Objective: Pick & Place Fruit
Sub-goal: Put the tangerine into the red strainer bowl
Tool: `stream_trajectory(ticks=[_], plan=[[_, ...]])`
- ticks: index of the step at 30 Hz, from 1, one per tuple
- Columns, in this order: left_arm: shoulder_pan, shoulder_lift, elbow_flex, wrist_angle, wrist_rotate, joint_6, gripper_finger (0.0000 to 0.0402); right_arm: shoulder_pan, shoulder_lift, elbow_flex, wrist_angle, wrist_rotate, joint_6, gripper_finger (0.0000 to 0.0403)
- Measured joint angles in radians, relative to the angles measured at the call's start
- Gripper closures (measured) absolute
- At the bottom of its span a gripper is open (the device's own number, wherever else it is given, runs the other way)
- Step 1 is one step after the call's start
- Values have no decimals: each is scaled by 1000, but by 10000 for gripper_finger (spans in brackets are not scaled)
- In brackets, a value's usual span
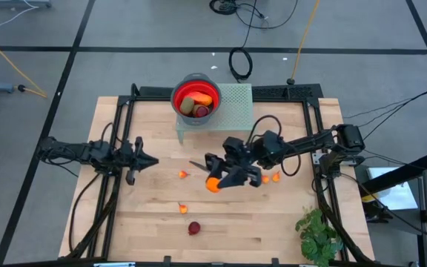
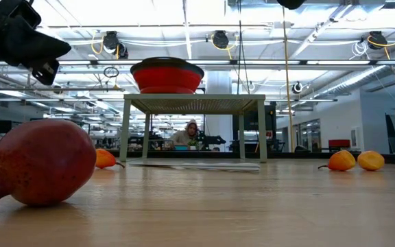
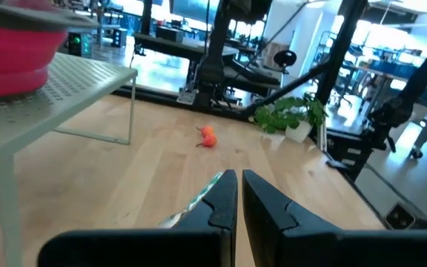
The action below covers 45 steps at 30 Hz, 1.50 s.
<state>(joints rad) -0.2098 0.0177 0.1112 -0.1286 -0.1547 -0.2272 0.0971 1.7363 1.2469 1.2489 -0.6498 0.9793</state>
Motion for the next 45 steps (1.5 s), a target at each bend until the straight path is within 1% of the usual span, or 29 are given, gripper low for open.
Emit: stream_trajectory(ticks=[5, 9, 12, 30, 33, 38, 45], plan=[[0, 0, 0, 11, -35, -19, 380, 0, 0, 0, 131, -69, 36, 245], [0, 0, 0, 12, -39, -22, 380, 0, 0, 0, 241, -114, 56, 245], [0, 0, 0, 13, -39, -26, 380, 6, 0, 0, 310, -115, 67, 245], [0, 0, 0, 13, -39, -23, 380, 23, 1, 0, 307, -108, 48, 245], [0, 0, 0, 13, -39, -23, 380, 23, 1, 1, 180, -97, 26, 245], [0, 0, 0, 13, -39, -23, 380, 15, 2, 1, -140, -22, -28, 245], [0, 0, 0, 13, -39, -23, 380, -19, 2, 1, -562, 127, -17, 245]])
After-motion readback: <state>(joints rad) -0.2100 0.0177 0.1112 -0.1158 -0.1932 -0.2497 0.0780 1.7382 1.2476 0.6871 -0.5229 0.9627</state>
